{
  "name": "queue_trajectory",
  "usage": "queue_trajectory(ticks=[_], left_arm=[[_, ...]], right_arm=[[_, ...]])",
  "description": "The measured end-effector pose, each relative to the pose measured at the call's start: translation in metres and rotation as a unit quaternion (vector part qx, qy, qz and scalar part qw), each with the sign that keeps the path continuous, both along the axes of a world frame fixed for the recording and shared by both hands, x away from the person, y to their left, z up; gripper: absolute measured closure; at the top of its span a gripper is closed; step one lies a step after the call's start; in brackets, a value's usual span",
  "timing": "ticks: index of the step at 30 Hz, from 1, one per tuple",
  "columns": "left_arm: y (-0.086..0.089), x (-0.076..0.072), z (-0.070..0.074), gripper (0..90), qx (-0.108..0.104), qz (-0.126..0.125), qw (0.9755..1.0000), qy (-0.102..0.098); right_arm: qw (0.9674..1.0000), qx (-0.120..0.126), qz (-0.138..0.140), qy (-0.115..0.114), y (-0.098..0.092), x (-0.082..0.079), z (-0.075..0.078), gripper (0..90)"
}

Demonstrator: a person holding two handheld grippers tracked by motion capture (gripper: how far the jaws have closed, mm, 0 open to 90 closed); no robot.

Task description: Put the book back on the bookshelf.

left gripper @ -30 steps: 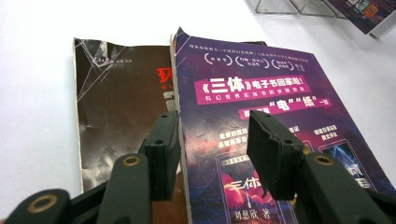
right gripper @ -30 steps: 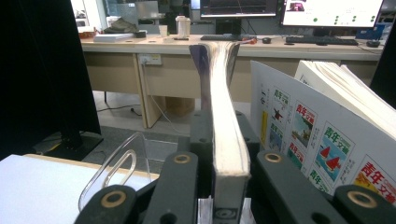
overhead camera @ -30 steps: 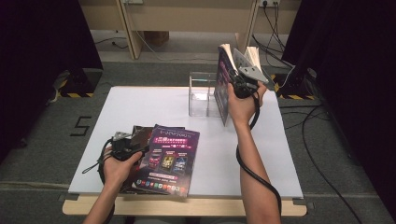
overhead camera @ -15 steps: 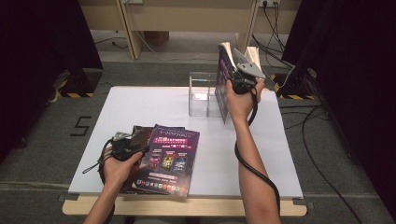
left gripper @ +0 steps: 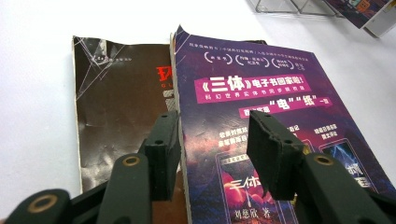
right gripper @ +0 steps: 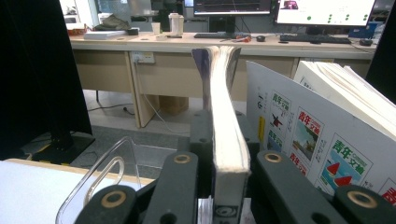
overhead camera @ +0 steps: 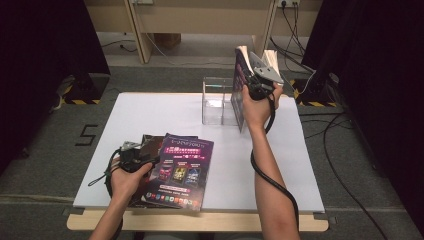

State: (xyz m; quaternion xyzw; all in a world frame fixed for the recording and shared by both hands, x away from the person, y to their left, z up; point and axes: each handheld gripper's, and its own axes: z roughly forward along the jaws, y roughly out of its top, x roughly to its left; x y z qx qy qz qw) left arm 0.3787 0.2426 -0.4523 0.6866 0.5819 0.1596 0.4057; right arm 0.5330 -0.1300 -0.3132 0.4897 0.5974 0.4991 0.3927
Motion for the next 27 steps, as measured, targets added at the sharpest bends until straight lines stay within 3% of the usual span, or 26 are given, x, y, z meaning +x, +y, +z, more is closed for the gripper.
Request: queue_trajectory(ticks=[27], left_arm=[[0.0011,0.0001,-0.0006,53.4,-0.002,0.001,1.0000,-0.001]], right_arm=[[1.0000,0.005,-0.008,-0.002,-0.0021,0.0090,0.0012,83.0]])
